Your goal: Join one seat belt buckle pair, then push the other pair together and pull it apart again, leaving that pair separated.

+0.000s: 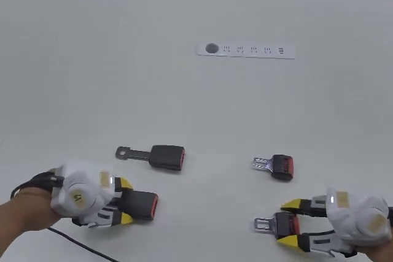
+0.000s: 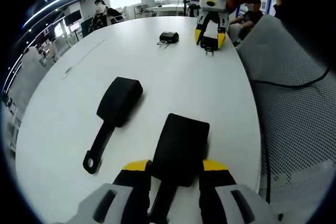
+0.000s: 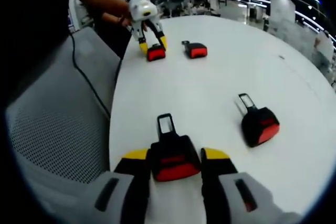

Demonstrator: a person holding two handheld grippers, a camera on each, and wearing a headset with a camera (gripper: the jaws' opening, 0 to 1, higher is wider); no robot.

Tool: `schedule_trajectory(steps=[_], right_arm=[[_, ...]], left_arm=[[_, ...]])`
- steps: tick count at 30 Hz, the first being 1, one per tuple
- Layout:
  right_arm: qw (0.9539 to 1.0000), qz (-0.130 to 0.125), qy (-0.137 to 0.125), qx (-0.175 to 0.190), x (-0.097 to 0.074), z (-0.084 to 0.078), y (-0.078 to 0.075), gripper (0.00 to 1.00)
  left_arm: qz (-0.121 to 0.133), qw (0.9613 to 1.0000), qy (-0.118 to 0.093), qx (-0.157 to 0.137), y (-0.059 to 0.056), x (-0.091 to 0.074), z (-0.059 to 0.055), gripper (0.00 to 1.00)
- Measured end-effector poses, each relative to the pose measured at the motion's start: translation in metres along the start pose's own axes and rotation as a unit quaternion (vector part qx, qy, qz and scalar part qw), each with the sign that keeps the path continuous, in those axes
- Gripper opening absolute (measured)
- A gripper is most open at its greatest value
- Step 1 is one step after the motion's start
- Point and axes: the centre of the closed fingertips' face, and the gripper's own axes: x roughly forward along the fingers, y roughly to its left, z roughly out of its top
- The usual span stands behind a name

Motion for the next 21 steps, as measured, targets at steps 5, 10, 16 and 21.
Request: schedule_trajectory(steps=[5, 10, 16, 21], right_arm=[[0.9999, -0.005, -0.011, 0.006, 0.001, 0.000, -0.001, 0.37], [0.9999, -0.003, -0.012, 0.007, 0.001, 0.001, -0.001, 0.37], [0.9997, -0.007, -0.020, 0.015, 0.004, 0.004, -0.003, 0.37], [0.9995, -0.008, -0.026, 0.016, 0.010, 0.011, -0.003, 0.37]], left_arm=[[0.007, 0.9999, -0.002, -0.010, 0.000, 0.000, 0.000, 0.36], [0.005, 0.9999, -0.001, -0.011, 0.000, 0.000, 0.000, 0.36], [0.003, 0.9999, 0.004, -0.012, -0.001, 0.001, 0.000, 0.36], [0.002, 0.9999, 0.006, -0.012, -0.001, 0.001, 0.000, 0.36]])
